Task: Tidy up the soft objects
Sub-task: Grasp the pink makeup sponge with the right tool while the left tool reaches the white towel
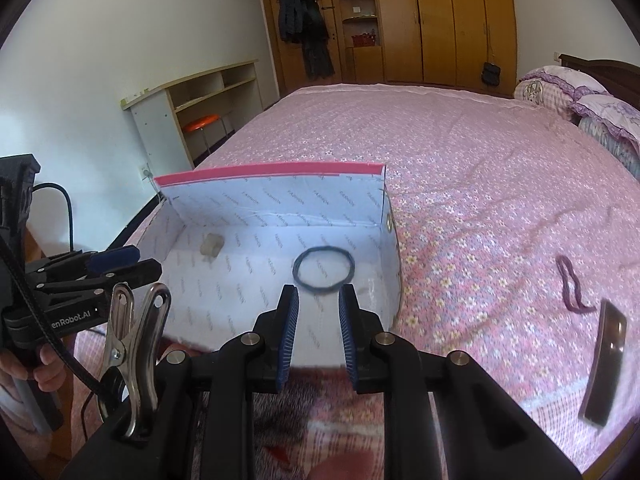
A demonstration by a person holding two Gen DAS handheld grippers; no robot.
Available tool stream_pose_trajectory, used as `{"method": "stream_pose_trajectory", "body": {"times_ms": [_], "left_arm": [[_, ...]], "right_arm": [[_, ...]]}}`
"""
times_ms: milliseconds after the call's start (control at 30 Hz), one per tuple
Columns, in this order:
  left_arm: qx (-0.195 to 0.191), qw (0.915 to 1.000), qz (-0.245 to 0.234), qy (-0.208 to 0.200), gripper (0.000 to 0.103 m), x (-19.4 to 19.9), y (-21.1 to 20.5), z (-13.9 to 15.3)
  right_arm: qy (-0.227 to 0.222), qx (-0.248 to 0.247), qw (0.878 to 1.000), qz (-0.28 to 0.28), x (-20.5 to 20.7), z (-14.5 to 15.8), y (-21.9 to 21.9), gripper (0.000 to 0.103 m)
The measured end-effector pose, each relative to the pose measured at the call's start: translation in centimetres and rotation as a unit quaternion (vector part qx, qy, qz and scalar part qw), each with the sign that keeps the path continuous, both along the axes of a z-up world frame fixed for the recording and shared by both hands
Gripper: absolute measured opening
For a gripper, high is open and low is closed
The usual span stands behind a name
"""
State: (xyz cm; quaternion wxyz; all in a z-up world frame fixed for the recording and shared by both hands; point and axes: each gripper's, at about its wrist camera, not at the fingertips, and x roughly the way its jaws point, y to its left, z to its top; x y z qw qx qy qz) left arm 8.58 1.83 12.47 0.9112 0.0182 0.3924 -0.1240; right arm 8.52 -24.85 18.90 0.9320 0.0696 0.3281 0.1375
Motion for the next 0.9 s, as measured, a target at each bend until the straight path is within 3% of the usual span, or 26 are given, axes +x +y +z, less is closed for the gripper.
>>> {"method": "stream_pose_trajectory", "body": {"times_ms": [333,733,900], "left_arm": [[-0.008,0.9999,-0.006,0.007,0.048,-4.5,0.8,-0.1],[-0.007,0.9995,-0.017,0.028,0.048,-9.2,0.5,-2.6],[-0.010,0.9994,-0.001,0.034,0.048,-10.3,0.8,-3.6]], "right_arm": [[0.020,0.004,1.000,0.000,-3.2,-1.1,0.0,0.022],[0.058,0.012,0.998,-0.027,-7.2,-3.8,-1.6,0.022],[0.072,0.026,0.996,-0.043,-8.3,-4.9,-3.0,0.022]]}}
